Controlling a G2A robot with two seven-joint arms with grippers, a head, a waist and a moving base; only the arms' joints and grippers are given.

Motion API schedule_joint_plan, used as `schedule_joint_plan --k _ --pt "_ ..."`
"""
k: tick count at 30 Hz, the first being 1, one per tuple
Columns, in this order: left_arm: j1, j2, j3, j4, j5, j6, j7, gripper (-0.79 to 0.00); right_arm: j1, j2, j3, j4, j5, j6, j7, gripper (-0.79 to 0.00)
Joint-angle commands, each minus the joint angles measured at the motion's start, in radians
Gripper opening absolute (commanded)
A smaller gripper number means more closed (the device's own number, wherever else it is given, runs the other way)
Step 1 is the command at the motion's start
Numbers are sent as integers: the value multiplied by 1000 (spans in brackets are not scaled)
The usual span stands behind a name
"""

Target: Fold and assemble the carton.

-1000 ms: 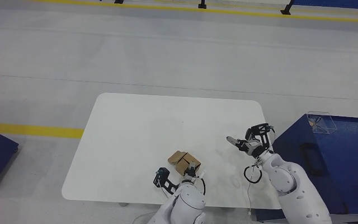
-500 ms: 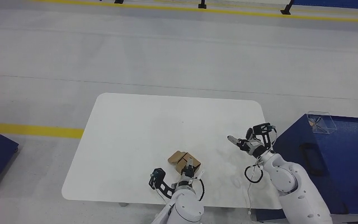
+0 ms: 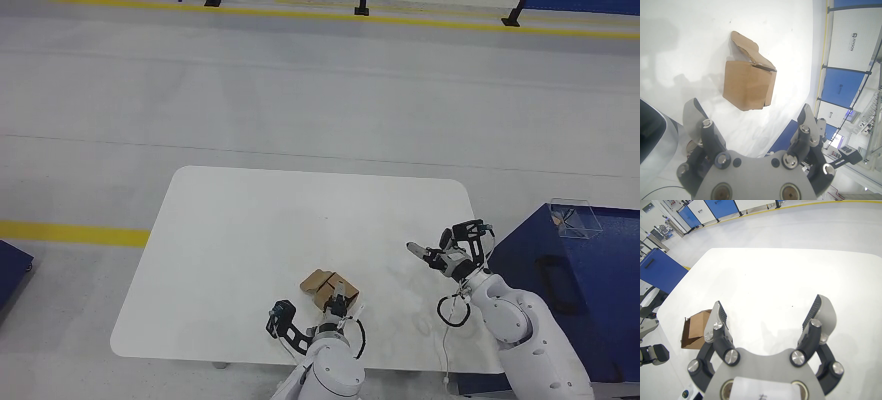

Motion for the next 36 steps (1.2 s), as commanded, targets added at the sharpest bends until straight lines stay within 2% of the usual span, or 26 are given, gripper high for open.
schedule_joint_plan --k 1,7,9,11,16,22,27,32,36 --pt "9 2 -32 -7 -23 -11 -26 0 0 0 0 0 0 0 0 0" --pt "28 39 -98 -125 117 49 -141 0 -85 1 -8 -73 -119 4 -97 0" --pt "40 54 -113 -149 177 54 -182 0 -121 6 -6 -82 -129 -83 -109 0" --pt "40 64 -99 -129 249 50 -207 0 -141 15 20 -69 -142 -156 -95 0" --pt "43 68 -93 -119 272 34 -224 0 -171 21 20 -73 -215 -186 -64 0" --pt "43 68 -93 -119 272 34 -224 0 -127 10 -89 -71 -199 -213 49 0" --pt "43 68 -93 -119 272 34 -224 0 -74 -7 -191 -62 -248 -145 82 0" --pt "43 68 -93 -119 272 34 -224 0 -14 -32 -288 -31 -325 17 64 0" --pt "43 68 -93 -119 272 34 -224 0 25 -51 -350 -1 -364 105 34 0"
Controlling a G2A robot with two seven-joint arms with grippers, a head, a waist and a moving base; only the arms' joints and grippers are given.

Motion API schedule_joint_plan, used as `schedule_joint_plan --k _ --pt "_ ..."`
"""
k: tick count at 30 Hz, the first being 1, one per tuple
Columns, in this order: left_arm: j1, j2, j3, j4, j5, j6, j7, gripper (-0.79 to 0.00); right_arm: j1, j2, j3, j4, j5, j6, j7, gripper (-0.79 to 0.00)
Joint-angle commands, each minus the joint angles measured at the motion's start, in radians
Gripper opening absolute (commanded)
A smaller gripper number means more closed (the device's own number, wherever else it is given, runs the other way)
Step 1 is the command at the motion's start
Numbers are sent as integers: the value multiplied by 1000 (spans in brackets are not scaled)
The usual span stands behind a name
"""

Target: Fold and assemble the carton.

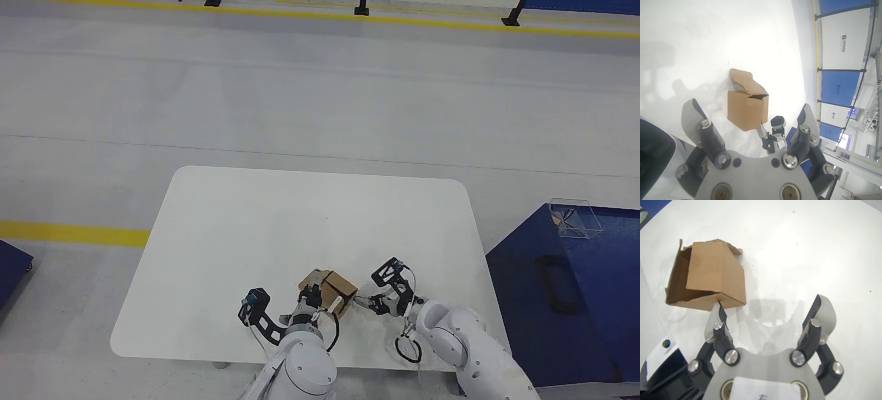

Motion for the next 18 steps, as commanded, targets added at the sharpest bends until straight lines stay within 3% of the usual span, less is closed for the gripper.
schedule_joint_plan --k 1,8,15,18 --pt "0 0 0 0 0 0 0 0 22 -10 -28 15 -22 60 -20 0" --pt "0 0 0 0 0 0 0 0 92 -47 -120 58 -87 218 -84 0" --pt "0 0 0 0 0 0 0 0 177 -80 -172 123 -45 233 -77 0" --pt "0 0 0 0 0 0 0 0 207 -93 -188 164 -73 291 -106 0"
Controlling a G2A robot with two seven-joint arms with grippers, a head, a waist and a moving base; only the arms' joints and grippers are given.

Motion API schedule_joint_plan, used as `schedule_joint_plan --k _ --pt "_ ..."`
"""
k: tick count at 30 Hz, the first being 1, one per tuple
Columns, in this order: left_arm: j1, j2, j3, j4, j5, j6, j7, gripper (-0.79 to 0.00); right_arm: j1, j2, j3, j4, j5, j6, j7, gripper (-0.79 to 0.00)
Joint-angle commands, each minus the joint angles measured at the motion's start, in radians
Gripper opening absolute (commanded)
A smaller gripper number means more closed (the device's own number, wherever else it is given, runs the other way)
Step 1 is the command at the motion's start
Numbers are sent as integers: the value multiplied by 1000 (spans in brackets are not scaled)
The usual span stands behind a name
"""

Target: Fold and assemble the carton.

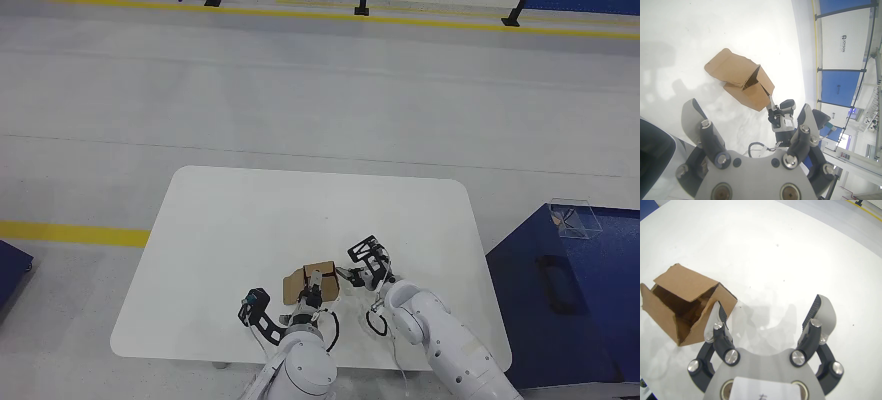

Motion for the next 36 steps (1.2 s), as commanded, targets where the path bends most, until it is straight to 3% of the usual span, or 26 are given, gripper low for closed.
schedule_joint_plan --k 1,11,16,20,24,25,27,36 --pt "0 0 0 0 0 0 0 0 11 -7 -5 21 0 28 -12 0" --pt "0 0 0 0 0 0 0 0 18 -10 11 38 54 17 19 0" --pt "64 13 -29 -57 28 -234 -35 0 -26 -3 96 -16 148 13 -81 0" --pt "137 29 -70 -6 20 -483 -98 0 -102 11 158 -106 154 -43 -188 0" --pt "168 34 -89 55 -12 -681 -135 0 -141 15 163 -153 122 -67 -184 0" --pt "179 35 -98 76 -11 -727 -128 0 -136 15 151 -149 108 -85 -116 0" --pt "179 36 -98 82 8 -747 -111 0 -109 16 131 -141 32 -69 -14 0" --pt "179 36 -98 80 9 -752 -114 0 -111 15 133 -146 38 -70 -21 0"
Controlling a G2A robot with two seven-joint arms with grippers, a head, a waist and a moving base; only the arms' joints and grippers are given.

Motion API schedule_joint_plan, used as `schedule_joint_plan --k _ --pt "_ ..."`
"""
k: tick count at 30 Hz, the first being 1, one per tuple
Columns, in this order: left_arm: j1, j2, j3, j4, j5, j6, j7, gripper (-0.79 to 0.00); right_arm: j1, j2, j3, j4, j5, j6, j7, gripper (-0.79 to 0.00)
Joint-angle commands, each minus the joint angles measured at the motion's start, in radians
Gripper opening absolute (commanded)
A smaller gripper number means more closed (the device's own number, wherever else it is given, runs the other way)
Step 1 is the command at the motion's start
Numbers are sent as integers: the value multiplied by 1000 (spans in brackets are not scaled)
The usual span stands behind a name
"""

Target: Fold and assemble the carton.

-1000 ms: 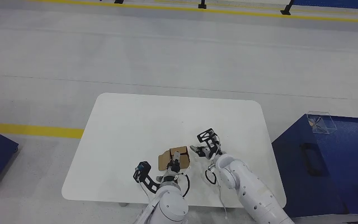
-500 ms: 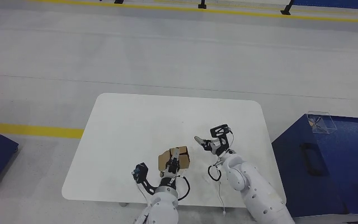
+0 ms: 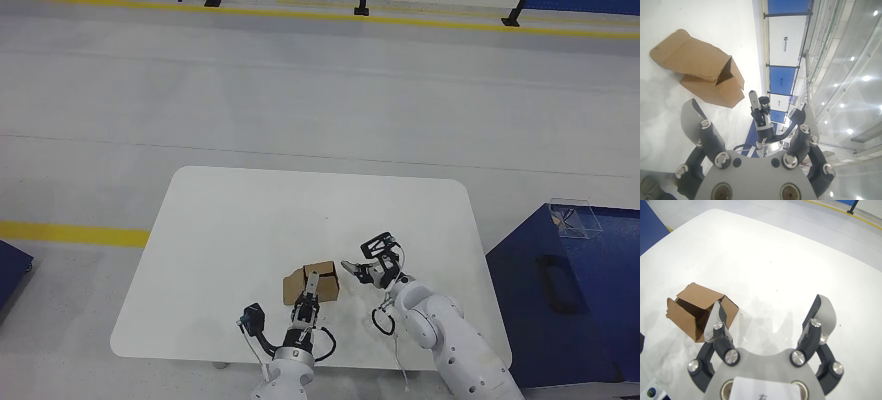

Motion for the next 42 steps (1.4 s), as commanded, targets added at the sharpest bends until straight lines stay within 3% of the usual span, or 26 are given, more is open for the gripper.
schedule_joint_plan --k 1,8,13,17,29,42 --pt "-1 3 -1 -4 21 -32 -13 0 -5 -1 7 -13 20 -3 -15 0" --pt "27 3 -30 120 -25 -254 25 0 -38 -5 20 -50 55 -39 -114 0" --pt "33 0 -63 224 -134 -467 33 0 -37 -14 -20 -30 24 -64 -149 0" --pt "21 -3 -49 275 -88 -542 62 0 -21 -26 -63 3 -19 -35 -155 0" --pt "-40 -25 -4 377 -74 -611 107 0 35 -61 -136 98 -66 36 -173 0" --pt "-63 -33 -10 375 -55 -593 112 0 45 -78 -137 139 -84 65 -200 0"
